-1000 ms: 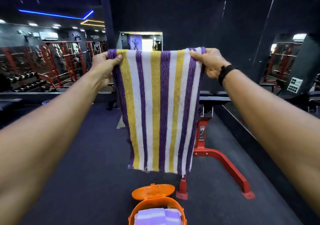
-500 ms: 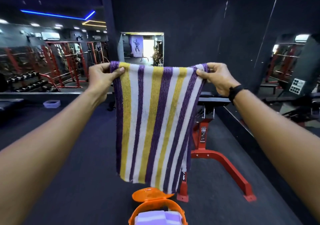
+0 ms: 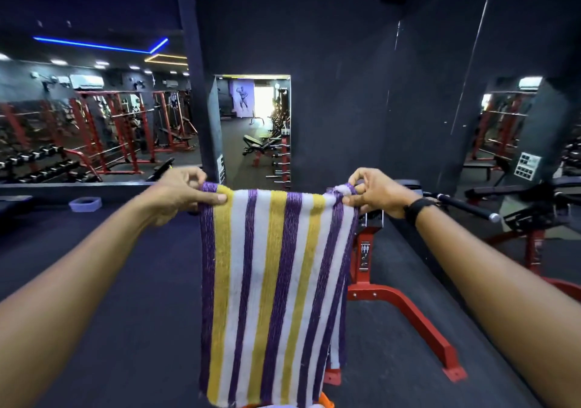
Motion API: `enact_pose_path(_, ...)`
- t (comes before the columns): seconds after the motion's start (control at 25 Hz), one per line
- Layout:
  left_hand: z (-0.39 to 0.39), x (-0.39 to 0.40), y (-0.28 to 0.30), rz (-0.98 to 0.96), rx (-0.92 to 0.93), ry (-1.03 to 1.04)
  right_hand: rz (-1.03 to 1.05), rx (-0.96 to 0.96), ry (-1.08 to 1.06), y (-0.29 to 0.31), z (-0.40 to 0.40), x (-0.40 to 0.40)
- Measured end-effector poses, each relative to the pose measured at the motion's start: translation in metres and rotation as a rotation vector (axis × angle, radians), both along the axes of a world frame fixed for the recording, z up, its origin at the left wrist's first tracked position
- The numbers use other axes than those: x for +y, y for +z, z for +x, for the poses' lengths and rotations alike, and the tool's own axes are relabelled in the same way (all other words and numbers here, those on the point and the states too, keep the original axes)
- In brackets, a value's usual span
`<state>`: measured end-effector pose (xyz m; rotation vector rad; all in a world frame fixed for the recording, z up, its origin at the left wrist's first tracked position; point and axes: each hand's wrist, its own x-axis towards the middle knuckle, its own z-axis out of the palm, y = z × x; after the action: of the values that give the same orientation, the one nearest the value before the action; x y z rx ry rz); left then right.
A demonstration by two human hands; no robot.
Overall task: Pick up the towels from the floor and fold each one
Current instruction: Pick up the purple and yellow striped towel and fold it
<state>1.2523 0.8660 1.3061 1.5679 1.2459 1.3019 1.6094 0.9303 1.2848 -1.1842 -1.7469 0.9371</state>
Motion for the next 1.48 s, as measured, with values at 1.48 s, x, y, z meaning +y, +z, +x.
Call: enact_pose_path(1.48, -0.030, -0.010, -0.018, 0.058, 0.966, -0.080, -0.096, -0.052, 0.313, -0.025, -0.020, -0.022)
